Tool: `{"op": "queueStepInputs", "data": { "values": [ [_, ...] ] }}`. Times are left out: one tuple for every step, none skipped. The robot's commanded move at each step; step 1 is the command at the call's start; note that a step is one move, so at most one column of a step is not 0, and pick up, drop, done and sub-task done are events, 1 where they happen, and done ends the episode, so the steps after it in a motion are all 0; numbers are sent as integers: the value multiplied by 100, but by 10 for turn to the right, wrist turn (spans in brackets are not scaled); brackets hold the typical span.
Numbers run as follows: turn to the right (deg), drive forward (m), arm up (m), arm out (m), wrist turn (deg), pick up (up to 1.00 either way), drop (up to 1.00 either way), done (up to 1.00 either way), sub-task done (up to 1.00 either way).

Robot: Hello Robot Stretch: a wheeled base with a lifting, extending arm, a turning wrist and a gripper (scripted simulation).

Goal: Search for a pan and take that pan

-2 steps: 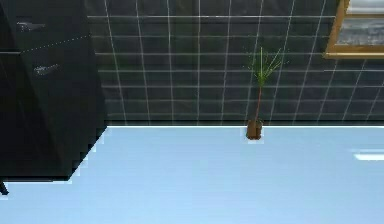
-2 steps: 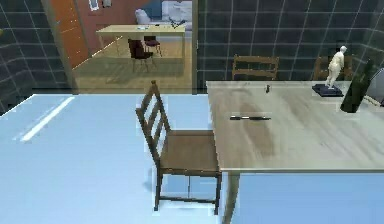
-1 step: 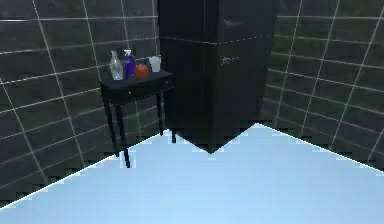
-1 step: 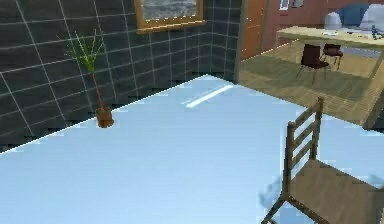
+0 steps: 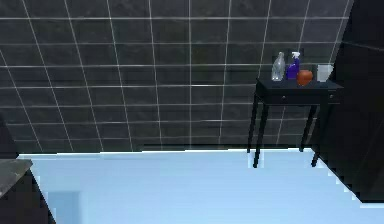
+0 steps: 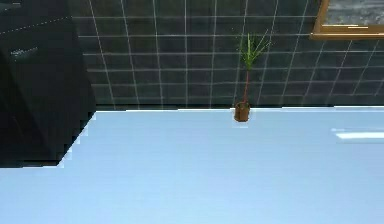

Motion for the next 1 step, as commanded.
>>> {"op": "queueStepInputs", "data": {
  "values": [
    [0,15,0,0,0,0,0,0,0]
  ]
}}
